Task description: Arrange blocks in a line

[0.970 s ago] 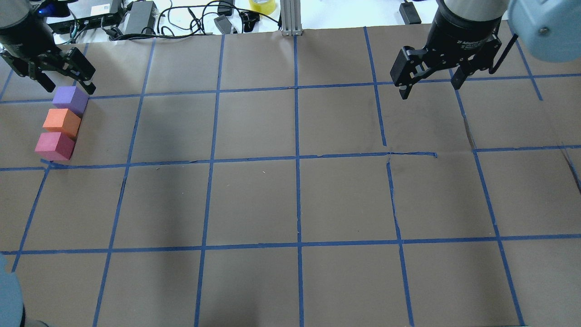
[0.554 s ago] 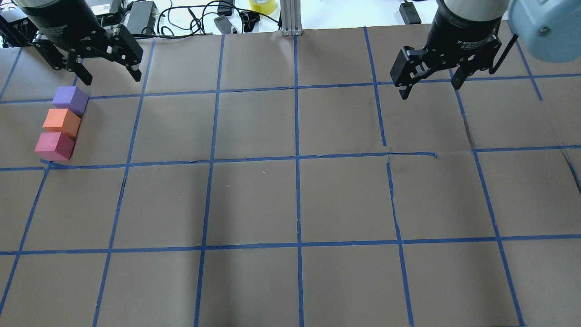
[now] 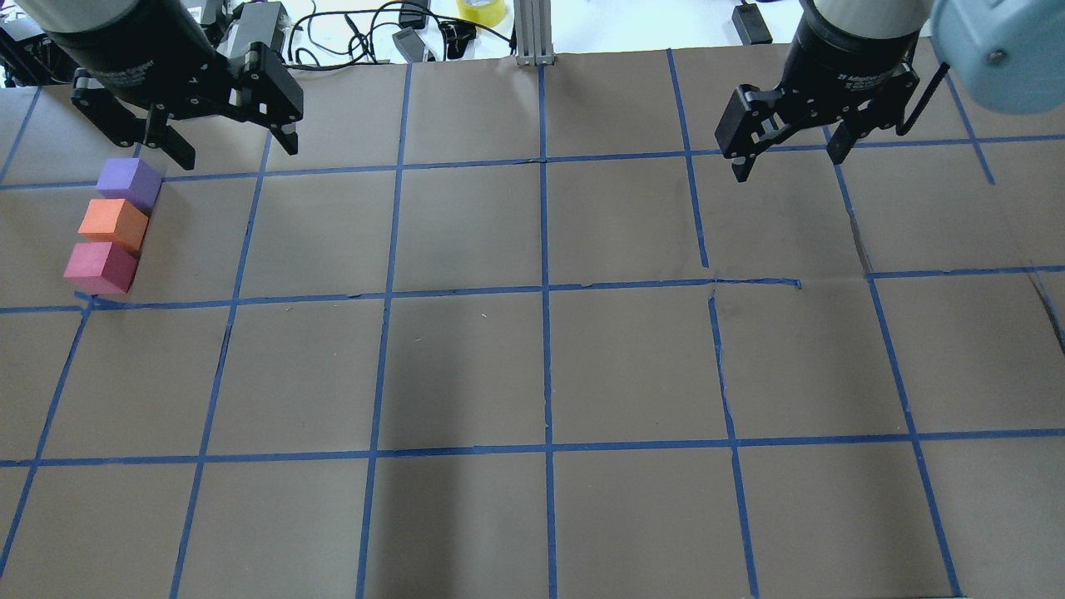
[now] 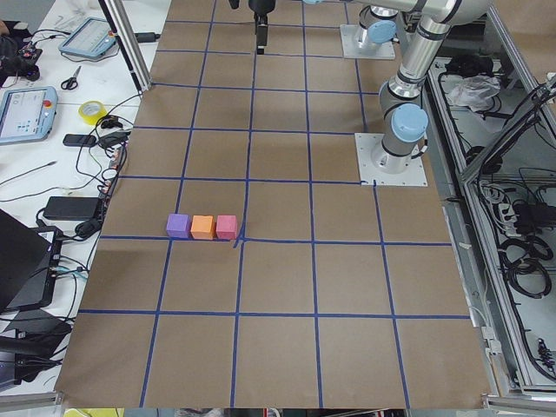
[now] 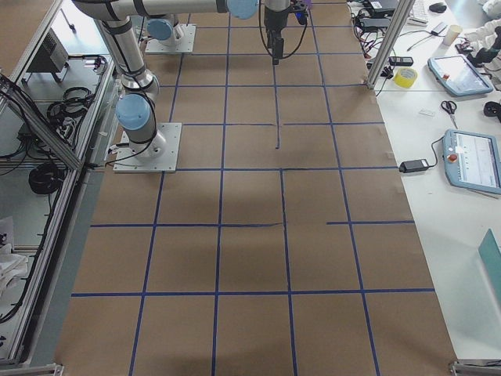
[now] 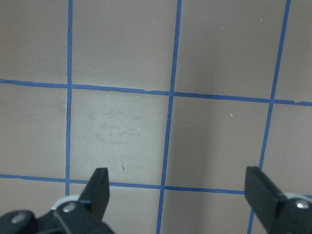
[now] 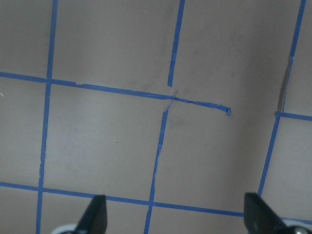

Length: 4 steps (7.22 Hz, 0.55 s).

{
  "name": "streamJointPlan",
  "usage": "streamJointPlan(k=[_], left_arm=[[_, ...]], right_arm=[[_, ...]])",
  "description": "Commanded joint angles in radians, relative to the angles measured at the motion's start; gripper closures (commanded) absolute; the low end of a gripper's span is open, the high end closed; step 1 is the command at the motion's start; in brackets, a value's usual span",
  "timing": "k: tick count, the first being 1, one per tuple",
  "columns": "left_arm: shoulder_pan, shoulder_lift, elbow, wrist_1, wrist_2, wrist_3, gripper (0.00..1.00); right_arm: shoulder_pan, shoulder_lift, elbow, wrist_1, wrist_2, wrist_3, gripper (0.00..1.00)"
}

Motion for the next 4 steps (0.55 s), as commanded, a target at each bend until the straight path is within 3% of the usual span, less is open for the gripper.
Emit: streamJointPlan(k=[1, 2, 4], left_arm=[[-0.014, 0.020, -0.026, 0.100, 0.009, -0.021, 0.00], [-0.014, 0.014, -0.034, 0.153, 0.012, -0.020, 0.00], [-0.017, 0.012, -0.046, 0.134, 0.012, -0.018, 0.00]], right_arm=[[0.000, 0.000, -0.003, -0.010, 0.005, -0.001, 0.00], [-0.003, 0.000, -0.003, -0.030, 0.002, -0.001, 0.00], [-0.006, 0.000, -0.005, -0.037, 0.006, 0.007, 0.00]])
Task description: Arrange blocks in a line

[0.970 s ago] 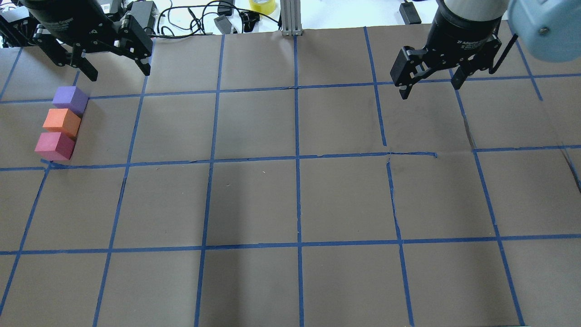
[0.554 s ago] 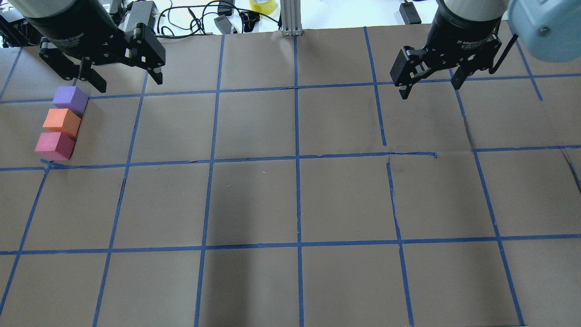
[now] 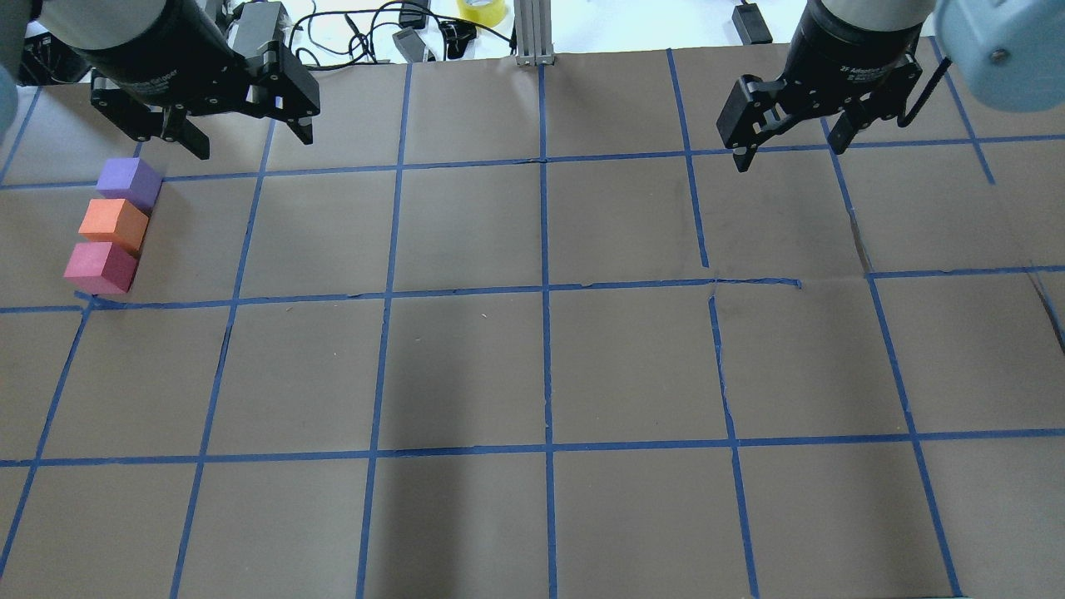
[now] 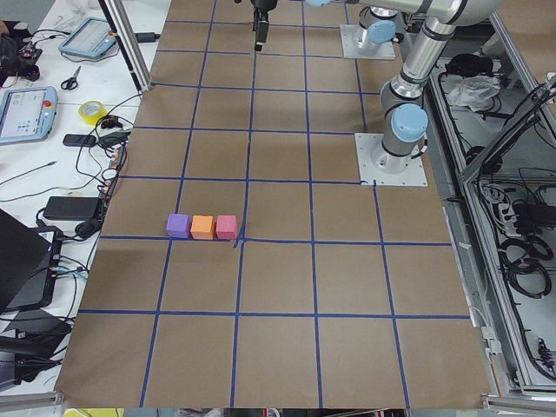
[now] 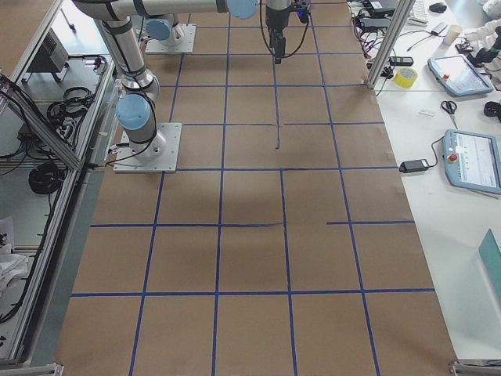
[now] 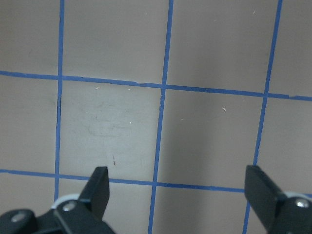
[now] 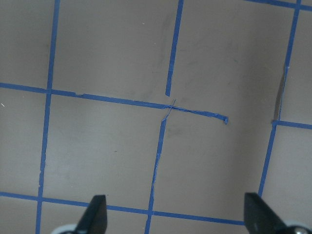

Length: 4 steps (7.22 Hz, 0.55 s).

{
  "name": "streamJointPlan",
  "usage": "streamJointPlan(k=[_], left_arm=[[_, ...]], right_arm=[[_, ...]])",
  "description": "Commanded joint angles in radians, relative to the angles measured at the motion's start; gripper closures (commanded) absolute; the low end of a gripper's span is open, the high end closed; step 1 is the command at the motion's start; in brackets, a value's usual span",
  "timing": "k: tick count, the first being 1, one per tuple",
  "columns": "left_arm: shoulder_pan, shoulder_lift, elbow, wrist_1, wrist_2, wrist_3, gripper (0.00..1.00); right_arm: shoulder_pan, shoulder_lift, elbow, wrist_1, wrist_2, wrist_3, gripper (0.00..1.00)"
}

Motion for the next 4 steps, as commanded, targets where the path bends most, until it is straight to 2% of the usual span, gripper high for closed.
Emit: streamJointPlan(k=[1, 4], left_arm=[[-0.002, 0.000, -0.007, -0.010, -0.001, 0.001, 0.00], [-0.002, 0.008, -0.010, -0.027, 0.000, 0.012, 0.00]], right_arm=[[-0.001, 0.000, -0.004, -0.005, 0.003, 0.008, 0.00], [-0.004, 0.000, -0.018, -0.005, 0.008, 0.040, 0.00]])
